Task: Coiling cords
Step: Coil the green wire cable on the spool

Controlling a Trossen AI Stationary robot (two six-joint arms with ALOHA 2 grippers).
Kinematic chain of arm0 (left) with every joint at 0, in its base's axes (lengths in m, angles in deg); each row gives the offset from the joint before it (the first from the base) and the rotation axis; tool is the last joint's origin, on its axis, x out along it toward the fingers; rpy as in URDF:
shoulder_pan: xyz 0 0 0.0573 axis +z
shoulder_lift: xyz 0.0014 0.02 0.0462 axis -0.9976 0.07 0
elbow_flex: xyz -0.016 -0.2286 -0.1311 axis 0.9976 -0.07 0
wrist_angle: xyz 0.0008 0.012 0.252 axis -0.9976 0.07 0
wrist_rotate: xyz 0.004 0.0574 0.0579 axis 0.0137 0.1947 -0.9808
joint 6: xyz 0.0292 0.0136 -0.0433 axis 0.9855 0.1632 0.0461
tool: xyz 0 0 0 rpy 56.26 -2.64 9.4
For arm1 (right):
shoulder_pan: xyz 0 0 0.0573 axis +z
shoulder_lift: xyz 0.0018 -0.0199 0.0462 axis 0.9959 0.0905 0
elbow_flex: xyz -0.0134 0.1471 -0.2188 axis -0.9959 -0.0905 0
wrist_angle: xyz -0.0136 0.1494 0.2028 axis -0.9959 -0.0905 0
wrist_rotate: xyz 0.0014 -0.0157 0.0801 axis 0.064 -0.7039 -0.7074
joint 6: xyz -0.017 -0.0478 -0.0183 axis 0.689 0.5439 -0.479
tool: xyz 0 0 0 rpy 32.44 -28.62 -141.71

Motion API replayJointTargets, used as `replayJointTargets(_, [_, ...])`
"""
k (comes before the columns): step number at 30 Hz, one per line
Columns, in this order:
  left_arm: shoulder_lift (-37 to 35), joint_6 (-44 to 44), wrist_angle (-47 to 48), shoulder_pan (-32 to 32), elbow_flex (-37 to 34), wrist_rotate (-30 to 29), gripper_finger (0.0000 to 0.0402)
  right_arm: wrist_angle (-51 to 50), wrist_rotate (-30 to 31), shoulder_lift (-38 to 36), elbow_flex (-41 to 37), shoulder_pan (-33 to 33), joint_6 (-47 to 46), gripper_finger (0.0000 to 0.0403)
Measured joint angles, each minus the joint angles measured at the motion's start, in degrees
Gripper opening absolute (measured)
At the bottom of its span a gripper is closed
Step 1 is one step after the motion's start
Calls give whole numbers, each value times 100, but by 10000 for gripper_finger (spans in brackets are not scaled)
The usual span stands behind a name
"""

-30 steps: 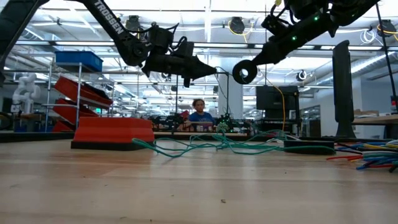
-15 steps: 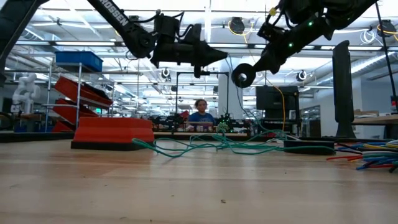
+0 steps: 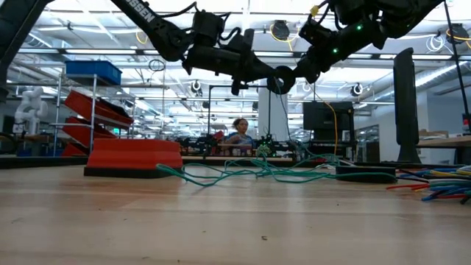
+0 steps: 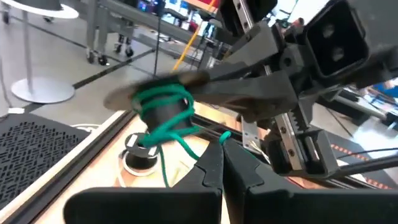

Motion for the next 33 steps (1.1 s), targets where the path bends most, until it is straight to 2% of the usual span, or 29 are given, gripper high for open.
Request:
replayJointTargets(5, [0, -42, -68, -208, 0, -525, 0, 152, 147, -2, 0, 22, -17, 0])
replayJointTargets(18, [0, -64, -1036, -463, 0, -821, 0, 144, 117, -2, 0, 22, -59, 0])
replayJointTargets(33, [0, 378, -601, -657, 0, -1356, 0, 282, 73, -2, 0, 25, -200, 0])
